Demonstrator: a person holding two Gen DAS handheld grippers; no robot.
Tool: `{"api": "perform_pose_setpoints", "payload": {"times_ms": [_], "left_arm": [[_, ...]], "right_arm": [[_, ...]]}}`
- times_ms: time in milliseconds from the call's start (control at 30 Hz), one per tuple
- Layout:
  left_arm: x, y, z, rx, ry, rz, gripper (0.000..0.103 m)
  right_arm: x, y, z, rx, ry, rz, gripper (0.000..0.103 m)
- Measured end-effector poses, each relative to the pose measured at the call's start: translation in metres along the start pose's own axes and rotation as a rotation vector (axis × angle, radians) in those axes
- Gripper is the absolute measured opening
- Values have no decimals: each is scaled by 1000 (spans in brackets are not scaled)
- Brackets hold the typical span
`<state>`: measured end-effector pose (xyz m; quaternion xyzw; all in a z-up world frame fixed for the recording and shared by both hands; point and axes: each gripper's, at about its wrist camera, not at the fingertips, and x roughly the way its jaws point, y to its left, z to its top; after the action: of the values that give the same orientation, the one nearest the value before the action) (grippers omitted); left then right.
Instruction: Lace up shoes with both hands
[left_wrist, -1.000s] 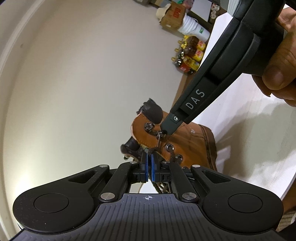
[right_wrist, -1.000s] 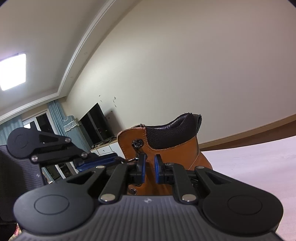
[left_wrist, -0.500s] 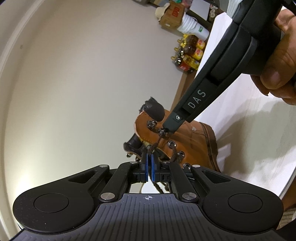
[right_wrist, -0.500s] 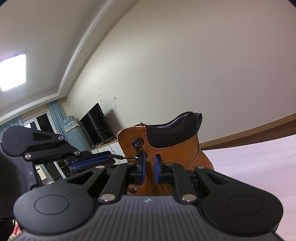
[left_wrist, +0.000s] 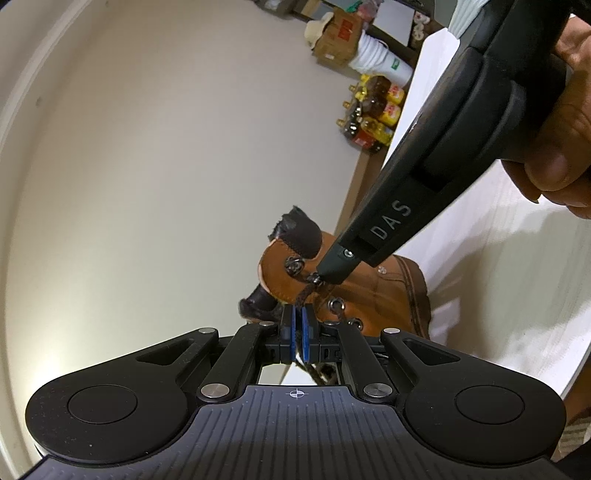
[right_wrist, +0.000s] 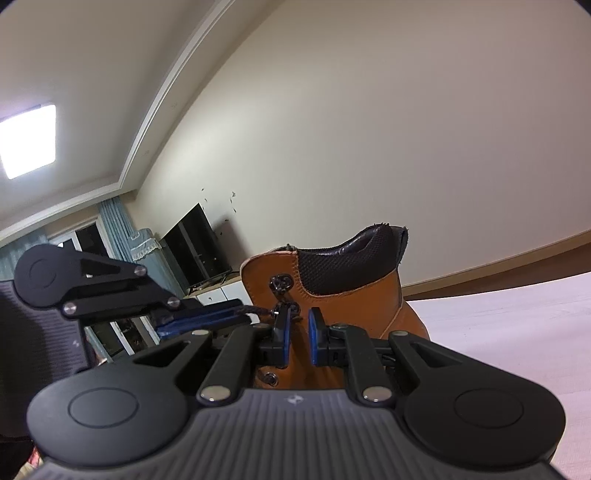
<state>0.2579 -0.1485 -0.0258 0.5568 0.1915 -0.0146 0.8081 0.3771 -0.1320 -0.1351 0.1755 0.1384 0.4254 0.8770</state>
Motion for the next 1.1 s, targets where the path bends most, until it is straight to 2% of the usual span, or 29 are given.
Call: {"api": "perform_pose_setpoints", "payload": {"times_ms": [167, 433, 500, 600, 967, 1000, 1067, 1100], "left_arm": [[4, 1, 5, -2, 1, -2, 4], [10, 4, 18, 3, -2, -4, 4], [11, 5, 21, 2, -4, -7, 4], [11, 8, 26, -3, -8, -14, 4], [17, 16, 41, -16, -26, -29, 4], [19, 18, 44, -21, -28, -31, 4], [20, 20, 47, -39, -34, -37, 5], [21, 21, 48, -49, -37, -40, 6]], "right_arm": [[1, 19, -1, -249, 31, -76, 13], [19, 65, -22, -874, 90, -229, 13], [21, 69, -25, -949, 87, -255, 13], [21, 71, -24, -995, 81, -285, 13], [23, 74, -20, -1087, 114, -199, 12], [23, 74, -19, -1087, 118, -190, 11], [23, 74, -17, -1078, 129, -173, 3], [23, 73, -15, -1054, 141, -166, 3]]}}
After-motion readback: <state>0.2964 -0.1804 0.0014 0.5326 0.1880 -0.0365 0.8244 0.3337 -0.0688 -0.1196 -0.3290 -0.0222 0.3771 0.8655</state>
